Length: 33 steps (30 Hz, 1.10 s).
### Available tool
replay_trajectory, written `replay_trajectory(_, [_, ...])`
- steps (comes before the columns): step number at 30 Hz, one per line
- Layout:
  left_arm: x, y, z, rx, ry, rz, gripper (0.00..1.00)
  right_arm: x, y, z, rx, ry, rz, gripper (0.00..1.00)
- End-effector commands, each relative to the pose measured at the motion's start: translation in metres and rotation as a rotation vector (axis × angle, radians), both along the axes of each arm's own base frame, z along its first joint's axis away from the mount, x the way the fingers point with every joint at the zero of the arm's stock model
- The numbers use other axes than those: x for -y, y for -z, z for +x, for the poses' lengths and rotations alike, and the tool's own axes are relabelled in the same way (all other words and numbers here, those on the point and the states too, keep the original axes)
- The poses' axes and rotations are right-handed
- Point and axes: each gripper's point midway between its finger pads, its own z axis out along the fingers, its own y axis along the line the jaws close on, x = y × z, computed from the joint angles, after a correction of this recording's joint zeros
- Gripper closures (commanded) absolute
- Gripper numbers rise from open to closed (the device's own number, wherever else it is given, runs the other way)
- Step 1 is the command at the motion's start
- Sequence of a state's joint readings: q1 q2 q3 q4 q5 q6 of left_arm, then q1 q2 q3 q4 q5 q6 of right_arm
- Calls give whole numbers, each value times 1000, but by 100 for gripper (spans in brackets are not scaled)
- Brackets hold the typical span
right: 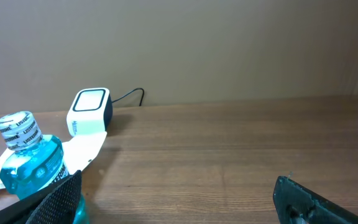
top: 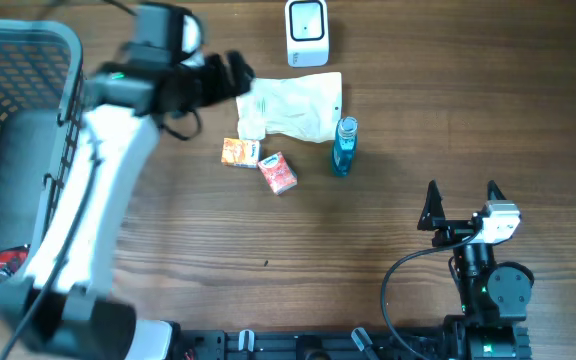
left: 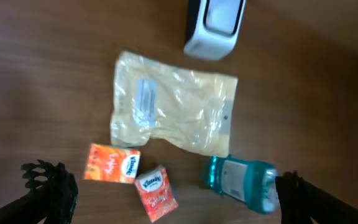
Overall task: Scan the item barcode
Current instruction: 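Move the left gripper back into the basket toward remaining items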
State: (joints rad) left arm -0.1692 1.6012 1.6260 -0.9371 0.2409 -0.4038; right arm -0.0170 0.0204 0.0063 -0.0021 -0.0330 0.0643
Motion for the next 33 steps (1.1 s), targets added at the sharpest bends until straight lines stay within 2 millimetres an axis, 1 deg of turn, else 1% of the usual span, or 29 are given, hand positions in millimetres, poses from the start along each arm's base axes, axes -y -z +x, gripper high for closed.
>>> replay_trajectory(1, [-51, -77, -20, 210, -52, 40, 0, -1, -1, 0, 5, -9, 15, 0])
replay_trajectory(2, [-75, -92, -29, 267, -69, 113, 0, -1, -1, 0, 5, -9, 14, 0])
replay_trajectory(3, [-105, -101, -39, 284, -155, 175, 0, -1, -1, 0, 5, -9, 15, 0])
replay_trajectory(4, [-133, -105, -50, 275, -253, 219, 0, -1, -1, 0, 5, -9, 14, 0])
replay_trajectory(5, [-166, -104, -63, 239, -407, 247, 0, -1, -1, 0, 5, -9, 14, 0])
replay_trajectory(6, [-213, -96, -86, 161, -653, 271, 0, -1, -1, 0, 5, -9, 14, 0])
replay_trajectory(7, [-240, -88, -101, 111, -791, 271, 0, -1, -1, 0, 5, -9, 14, 0])
replay_trajectory(8, [-268, -77, -116, 53, -919, 254, 0, -1, -1, 0, 5, -9, 15, 0])
replay_trajectory(11, [-315, -48, -138, -51, -1091, 235, 0, -1, -1, 0, 5, -9, 15, 0])
replay_trajectory(12, [-335, -30, -147, -108, -1198, 193, 0, -1, -1, 0, 5, -9, 15, 0])
replay_trajectory(14, [-363, 4, -165, -222, -1322, 152, 0, -1, -1, 0, 5, -9, 14, 0])
replay_trajectory(15, [-374, 25, -175, -299, -1354, 143, 0, -1, -1, 0, 5, -9, 14, 0])
replay_trajectory(17, [-385, 54, -189, -398, -1404, 126, 0, -1, -1, 0, 5, -9, 15, 0])
replay_trajectory(18, [-390, 71, -202, -458, -1471, 121, 0, -1, -1, 0, 5, -9, 14, 0])
replay_trajectory(19, [-393, 81, -210, -490, -1507, 126, 0, -1, -1, 0, 5, -9, 14, 0])
replay_trajectory(20, [-396, 98, -218, -524, -1540, 130, 0, -1, -1, 0, 5, -9, 15, 0])
replay_trajectory(24, [-396, 138, -229, -548, -1577, 116, 0, -1, -1, 0, 5, -9, 14, 0])
replay_trajectory(26, [-401, 152, -233, -537, -1593, 151, 0, -1, -1, 0, 5, -9, 14, 0])
replay_trajectory(28, [-403, 159, -238, -541, -1607, 185, 0, -1, -1, 0, 5, -9, 14, 0])
replay_trajectory(31, [-406, 170, -239, -537, -1610, 203, 0, -1, -1, 0, 5, -9, 14, 0])
replay_trajectory(33, [-410, 179, -235, -549, -1576, 217, 0, -1, -1, 0, 5, -9, 14, 0])
